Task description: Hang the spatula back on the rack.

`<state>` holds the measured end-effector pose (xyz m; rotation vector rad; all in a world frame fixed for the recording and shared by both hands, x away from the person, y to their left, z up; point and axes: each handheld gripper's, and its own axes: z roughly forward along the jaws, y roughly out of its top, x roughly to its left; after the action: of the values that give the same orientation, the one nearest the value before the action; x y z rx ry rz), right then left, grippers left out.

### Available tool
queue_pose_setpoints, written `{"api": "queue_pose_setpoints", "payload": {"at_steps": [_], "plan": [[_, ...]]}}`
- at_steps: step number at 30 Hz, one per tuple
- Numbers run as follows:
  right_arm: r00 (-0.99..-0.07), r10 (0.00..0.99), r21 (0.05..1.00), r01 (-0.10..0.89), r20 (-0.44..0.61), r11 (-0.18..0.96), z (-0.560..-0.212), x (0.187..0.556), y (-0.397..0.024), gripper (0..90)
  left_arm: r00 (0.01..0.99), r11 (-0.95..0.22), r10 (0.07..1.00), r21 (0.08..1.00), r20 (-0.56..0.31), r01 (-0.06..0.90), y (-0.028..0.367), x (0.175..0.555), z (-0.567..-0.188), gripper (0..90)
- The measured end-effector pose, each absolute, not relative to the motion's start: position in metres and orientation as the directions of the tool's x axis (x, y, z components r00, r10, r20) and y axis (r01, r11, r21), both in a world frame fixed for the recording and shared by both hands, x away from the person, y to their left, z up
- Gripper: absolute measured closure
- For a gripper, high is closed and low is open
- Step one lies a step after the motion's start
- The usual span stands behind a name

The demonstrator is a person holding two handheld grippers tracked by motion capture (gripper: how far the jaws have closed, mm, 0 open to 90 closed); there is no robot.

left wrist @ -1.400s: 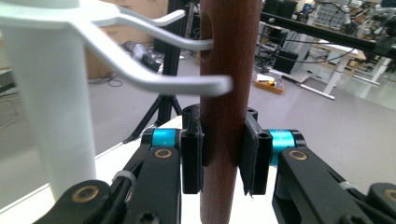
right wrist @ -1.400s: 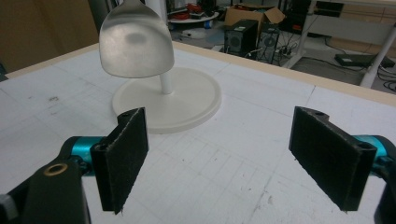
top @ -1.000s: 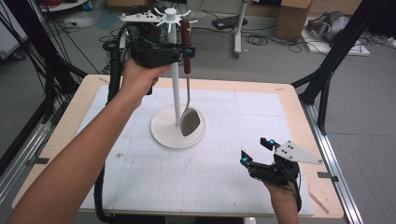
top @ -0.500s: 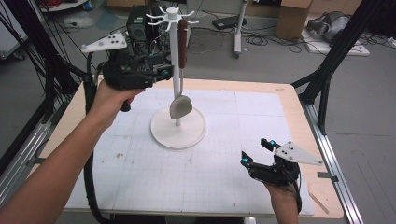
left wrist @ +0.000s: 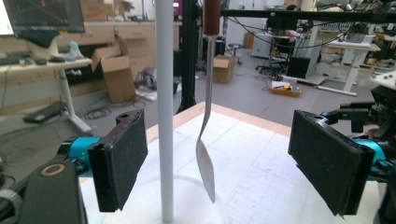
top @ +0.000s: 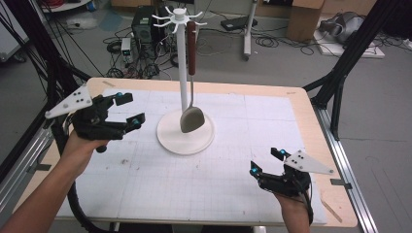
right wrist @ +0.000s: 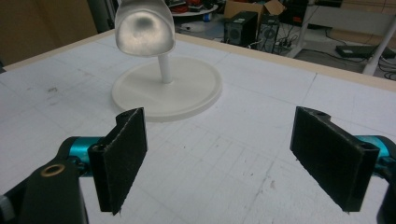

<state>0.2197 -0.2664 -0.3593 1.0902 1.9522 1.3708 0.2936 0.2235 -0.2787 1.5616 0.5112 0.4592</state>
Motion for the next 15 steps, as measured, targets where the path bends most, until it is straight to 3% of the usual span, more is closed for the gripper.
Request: {"api": "queue_pose_setpoints", "payload": {"at_steps": [6, 11, 15], "plan": [[-0.543, 0.84, 0.927, 0.322, 0.011, 0.195, -0.367, 0.212, -0.269, 16.8, 0.795, -0.018, 0.605, 0.997, -0.048, 0.073, 0.242, 0.274, -0.314, 20.1], [-0.542, 0.84, 0.927, 0.317, 0.004, 0.2, -0.377, 0.206, -0.272, 16.6, 0.758, -0.07, 0.652, 0.994, -0.021, 0.088, 0.259, 0.258, -0.351, 19.7], [-0.547, 0.837, 0.929, 0.317, 0.016, 0.19, -0.382, 0.204, -0.276, 16.5, 0.73, -0.013, 0.678, 0.992, -0.082, 0.124, 0.271, 0.25, -0.376, 19.8]]}}
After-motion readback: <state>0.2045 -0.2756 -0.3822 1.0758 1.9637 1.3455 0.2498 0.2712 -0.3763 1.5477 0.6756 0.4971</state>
